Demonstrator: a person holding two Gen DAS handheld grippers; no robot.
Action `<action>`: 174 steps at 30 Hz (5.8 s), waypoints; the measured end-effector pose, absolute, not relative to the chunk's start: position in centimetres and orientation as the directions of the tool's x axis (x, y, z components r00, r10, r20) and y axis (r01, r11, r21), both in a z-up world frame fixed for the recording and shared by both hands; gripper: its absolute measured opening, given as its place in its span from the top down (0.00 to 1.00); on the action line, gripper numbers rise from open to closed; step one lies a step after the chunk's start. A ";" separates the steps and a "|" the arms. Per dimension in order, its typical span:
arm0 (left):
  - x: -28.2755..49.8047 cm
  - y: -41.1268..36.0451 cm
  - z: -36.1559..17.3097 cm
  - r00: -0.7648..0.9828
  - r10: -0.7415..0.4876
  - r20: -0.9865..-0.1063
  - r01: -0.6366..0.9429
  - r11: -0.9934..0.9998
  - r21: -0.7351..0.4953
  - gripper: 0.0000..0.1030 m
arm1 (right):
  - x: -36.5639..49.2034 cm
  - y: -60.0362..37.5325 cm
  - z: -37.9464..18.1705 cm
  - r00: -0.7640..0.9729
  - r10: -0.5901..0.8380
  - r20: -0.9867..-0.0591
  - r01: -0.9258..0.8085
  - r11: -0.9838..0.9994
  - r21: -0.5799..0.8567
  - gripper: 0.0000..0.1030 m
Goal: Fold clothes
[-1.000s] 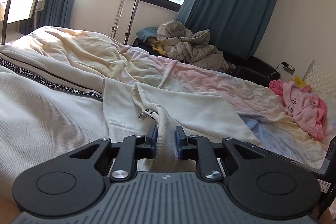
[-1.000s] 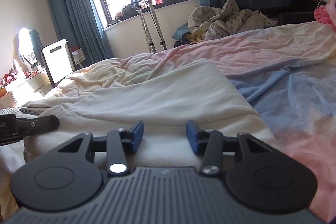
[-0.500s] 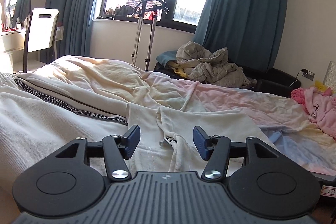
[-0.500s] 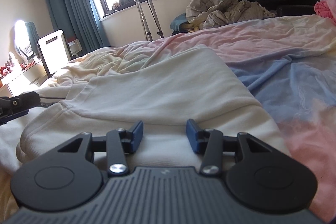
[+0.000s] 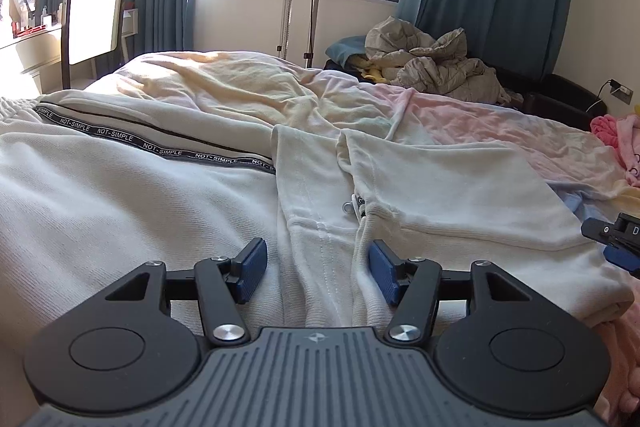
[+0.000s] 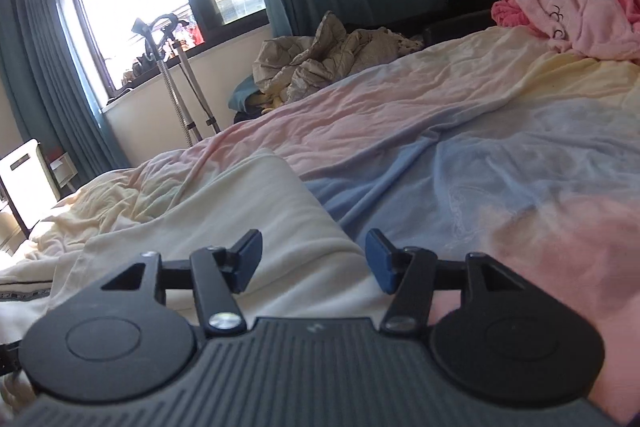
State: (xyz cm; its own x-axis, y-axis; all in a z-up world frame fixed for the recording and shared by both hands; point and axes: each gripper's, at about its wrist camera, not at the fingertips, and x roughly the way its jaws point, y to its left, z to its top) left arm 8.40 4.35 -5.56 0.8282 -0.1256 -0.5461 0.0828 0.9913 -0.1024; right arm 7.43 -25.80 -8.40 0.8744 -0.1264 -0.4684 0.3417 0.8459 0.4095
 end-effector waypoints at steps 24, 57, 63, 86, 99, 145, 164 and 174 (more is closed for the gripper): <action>9.0 5.5 -5.8 0.807 -0.163 -0.568 0.071 0.981 -0.179 0.39 | 7.1 -30.6 -11.7 0.914 0.225 -0.339 0.212 0.448 0.869 0.39; 6.4 2.1 -4.2 0.868 -0.233 -0.439 0.212 0.972 -0.096 0.37 | 9.5 -29.5 -1.1 0.872 0.155 -0.464 0.207 0.743 0.636 0.83; 5.1 -0.4 -3.7 0.867 -0.315 -0.387 0.277 0.949 -0.151 0.35 | 9.2 -34.0 1.6 0.904 0.080 -0.421 0.192 0.803 0.565 0.83; 9.4 -14.4 -3.2 0.802 -0.297 -0.518 0.368 0.929 0.037 0.34 | 4.8 -39.1 4.3 0.967 -0.251 -0.037 0.245 0.886 0.394 0.83; 3.8 9.8 6.5 0.910 -0.129 -0.393 0.050 0.977 -0.205 0.34 | 6.7 -18.7 6.4 0.991 -0.066 0.114 0.071 0.997 -0.043 0.83; 3.1 12.4 -1.0 0.818 -0.129 -0.561 -0.043 0.958 -0.282 0.36 | 4.4 -19.1 -5.2 0.811 0.242 -0.532 -0.280 0.960 0.010 0.43; 4.4 12.1 -1.3 0.872 -0.099 -0.479 -0.116 0.910 -0.399 0.64 | 3.4 -18.0 -4.5 0.875 0.157 -0.457 -0.167 0.986 0.018 0.75; 3.8 12.5 -1.3 0.859 -0.058 -0.508 -0.179 0.896 -0.405 0.73 | 3.8 -16.8 -5.6 0.851 0.144 -0.506 -0.206 0.976 -0.069 0.75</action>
